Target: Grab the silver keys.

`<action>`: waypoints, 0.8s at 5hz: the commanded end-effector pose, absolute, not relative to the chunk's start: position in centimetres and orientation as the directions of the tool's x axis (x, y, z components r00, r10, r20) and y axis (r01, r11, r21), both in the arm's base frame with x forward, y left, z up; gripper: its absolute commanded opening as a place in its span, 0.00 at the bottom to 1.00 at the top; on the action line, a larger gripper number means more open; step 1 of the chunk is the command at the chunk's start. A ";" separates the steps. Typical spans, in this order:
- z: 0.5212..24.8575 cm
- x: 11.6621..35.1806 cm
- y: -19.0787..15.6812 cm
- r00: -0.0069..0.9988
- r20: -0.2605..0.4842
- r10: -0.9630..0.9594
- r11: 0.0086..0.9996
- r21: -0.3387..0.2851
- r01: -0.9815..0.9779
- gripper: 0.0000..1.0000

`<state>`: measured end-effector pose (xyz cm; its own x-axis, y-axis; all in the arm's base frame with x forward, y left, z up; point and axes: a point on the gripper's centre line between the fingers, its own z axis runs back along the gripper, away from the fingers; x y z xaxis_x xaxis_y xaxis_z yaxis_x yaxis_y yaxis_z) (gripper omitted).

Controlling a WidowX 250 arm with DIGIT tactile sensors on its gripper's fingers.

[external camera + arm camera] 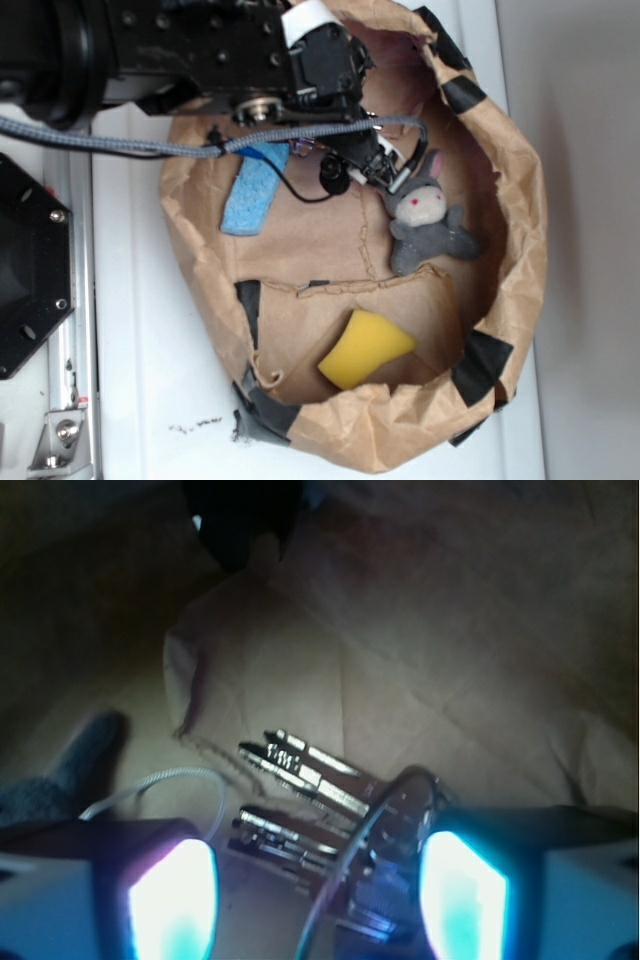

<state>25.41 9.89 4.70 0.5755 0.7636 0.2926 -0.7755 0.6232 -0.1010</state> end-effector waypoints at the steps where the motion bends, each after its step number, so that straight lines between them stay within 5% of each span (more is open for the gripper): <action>1: 5.4 24.2 11.7 0.544 0.312 0.779 0.597 -0.104 -0.796 0.00; 4: 7.0 23.5 11.0 0.550 0.317 0.773 0.609 -0.125 -0.783 0.00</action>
<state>23.51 9.10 5.47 0.5808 0.7713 0.2603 -0.7803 0.6186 -0.0919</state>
